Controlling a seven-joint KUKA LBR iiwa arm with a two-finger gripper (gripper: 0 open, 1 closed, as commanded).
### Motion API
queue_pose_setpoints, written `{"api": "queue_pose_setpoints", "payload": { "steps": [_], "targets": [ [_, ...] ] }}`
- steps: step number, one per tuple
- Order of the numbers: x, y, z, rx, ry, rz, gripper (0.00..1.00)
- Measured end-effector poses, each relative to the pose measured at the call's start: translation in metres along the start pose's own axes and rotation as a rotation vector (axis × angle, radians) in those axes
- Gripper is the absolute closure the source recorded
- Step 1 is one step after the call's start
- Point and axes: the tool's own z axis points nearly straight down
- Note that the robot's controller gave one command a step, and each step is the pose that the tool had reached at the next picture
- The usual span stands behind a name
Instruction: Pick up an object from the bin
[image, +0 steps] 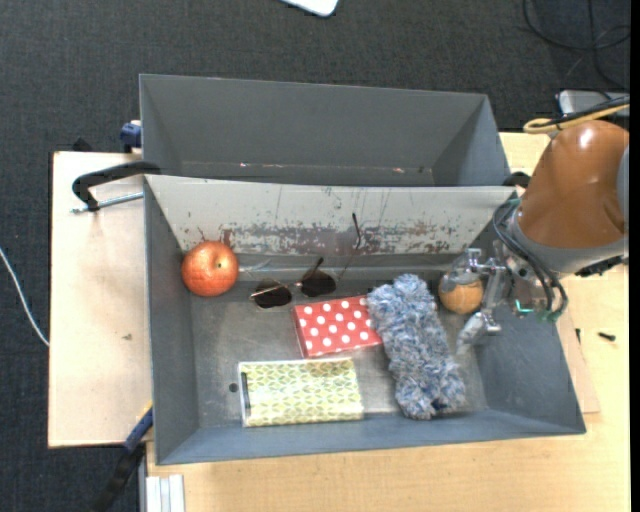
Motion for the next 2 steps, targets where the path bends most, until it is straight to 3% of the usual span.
{"api": "queue_pose_setpoints", "payload": {
  "steps": [1, 2],
  "targets": [
    [-0.002, 0.0, -0.005, 0.002, -0.008, -0.001, 0.0],
    [-0.035, 0.067, 0.068, 0.009, -0.009, 0.136, 1.0]
  ]
}}
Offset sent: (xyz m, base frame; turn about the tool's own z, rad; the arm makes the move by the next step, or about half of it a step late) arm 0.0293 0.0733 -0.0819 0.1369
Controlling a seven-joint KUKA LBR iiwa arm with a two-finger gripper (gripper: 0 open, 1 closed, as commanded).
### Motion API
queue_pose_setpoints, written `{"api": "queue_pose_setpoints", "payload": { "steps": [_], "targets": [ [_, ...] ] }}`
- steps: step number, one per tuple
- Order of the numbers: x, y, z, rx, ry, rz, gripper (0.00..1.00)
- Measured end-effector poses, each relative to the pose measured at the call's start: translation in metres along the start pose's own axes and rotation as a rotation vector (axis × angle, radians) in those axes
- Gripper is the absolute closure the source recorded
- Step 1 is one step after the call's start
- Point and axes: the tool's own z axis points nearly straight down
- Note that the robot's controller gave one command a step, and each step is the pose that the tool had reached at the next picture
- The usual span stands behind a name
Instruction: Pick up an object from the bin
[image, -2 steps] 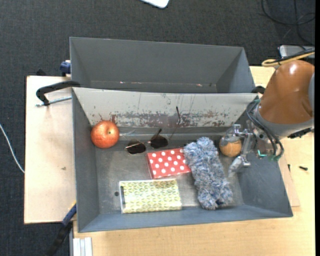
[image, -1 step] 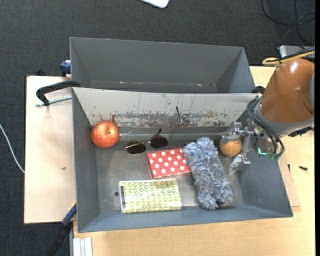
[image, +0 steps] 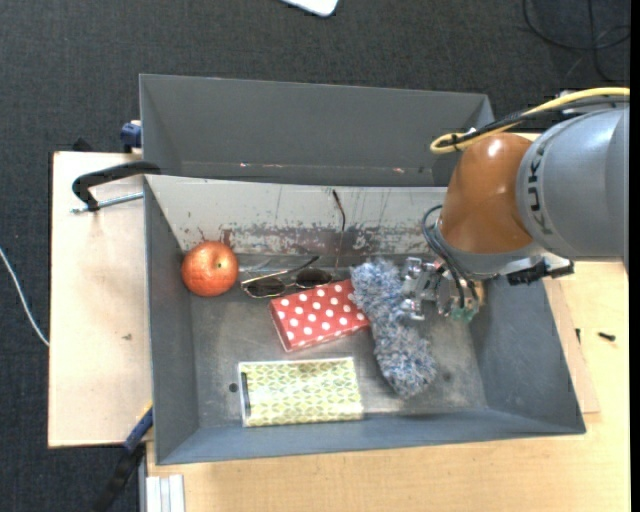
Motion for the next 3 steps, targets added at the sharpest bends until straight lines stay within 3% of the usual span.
{"api": "queue_pose_setpoints", "payload": {
  "steps": [1, 2, 3],
  "targets": [
    [0.0, 0.0, 0.0, 0.0, 0.0, 0.0, 1.0],
    [0.002, 0.003, -0.031, -0.006, 0.0, 0.005, 1.0],
    [-0.004, 0.005, -0.054, -0.009, -0.013, 0.009, 1.0]
  ]
}}
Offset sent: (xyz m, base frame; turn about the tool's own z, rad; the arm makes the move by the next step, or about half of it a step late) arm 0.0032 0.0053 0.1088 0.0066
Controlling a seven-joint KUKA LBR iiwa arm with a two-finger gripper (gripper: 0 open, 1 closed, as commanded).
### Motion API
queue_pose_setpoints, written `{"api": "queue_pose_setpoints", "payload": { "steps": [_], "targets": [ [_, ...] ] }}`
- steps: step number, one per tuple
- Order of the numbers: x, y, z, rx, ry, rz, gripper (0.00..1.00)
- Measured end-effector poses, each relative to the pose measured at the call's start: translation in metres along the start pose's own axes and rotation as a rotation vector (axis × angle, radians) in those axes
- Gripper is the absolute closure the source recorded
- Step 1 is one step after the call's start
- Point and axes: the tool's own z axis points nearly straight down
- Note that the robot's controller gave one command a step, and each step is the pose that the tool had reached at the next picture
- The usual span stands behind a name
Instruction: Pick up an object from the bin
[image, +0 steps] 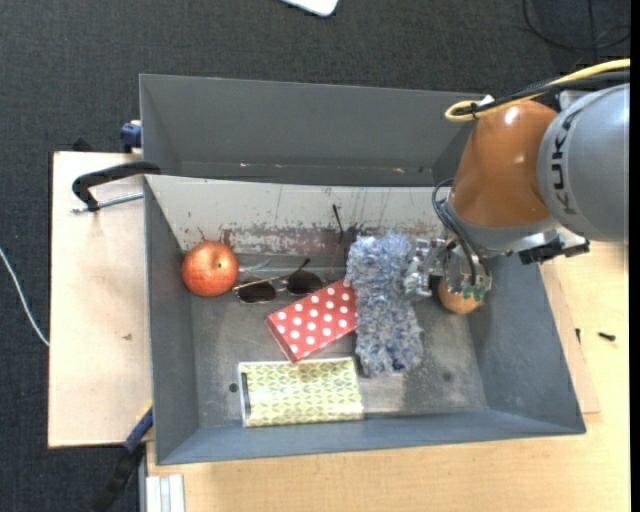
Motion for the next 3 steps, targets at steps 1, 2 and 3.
{"api": "queue_pose_setpoints", "payload": {
  "steps": [1, 2, 3],
  "targets": [
    [0.008, -0.001, -0.01, 0.001, 0.018, 0.003, 1.0],
    [0.003, -0.001, -0.039, 0.0, 0.004, 0.0, 1.0],
    [0.005, -0.004, -0.076, 0.0, 0.014, 0.015, 1.0]
  ]
}}
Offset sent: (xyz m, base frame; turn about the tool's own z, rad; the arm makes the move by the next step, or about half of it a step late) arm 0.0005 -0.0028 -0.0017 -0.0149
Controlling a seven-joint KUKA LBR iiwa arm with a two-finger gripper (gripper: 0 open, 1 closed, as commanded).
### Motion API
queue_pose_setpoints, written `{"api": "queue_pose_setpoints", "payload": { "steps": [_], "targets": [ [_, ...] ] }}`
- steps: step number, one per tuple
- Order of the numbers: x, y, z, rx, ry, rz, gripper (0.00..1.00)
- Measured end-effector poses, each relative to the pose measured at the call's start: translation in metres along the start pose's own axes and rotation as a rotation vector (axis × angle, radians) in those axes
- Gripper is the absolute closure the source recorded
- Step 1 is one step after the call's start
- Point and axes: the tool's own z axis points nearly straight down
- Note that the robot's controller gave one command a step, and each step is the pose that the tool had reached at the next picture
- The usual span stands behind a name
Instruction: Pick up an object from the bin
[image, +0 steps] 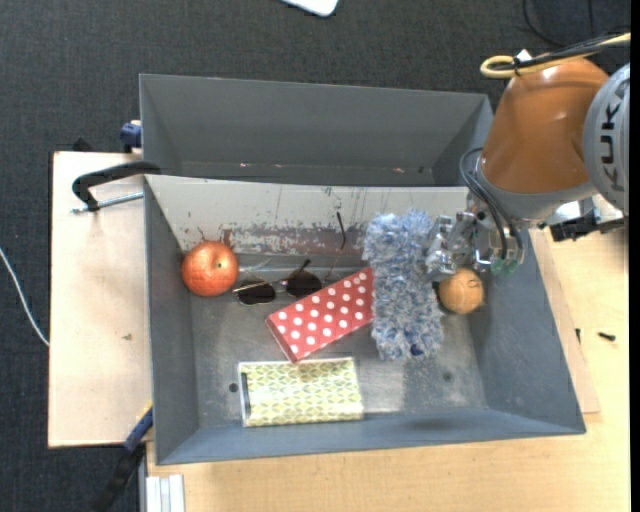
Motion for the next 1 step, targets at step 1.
{"api": "queue_pose_setpoints", "payload": {
  "steps": [1],
  "targets": [
    [-0.0052, 0.0052, 0.0474, 0.001, 0.003, -0.026, 0.0]
  ]
}}
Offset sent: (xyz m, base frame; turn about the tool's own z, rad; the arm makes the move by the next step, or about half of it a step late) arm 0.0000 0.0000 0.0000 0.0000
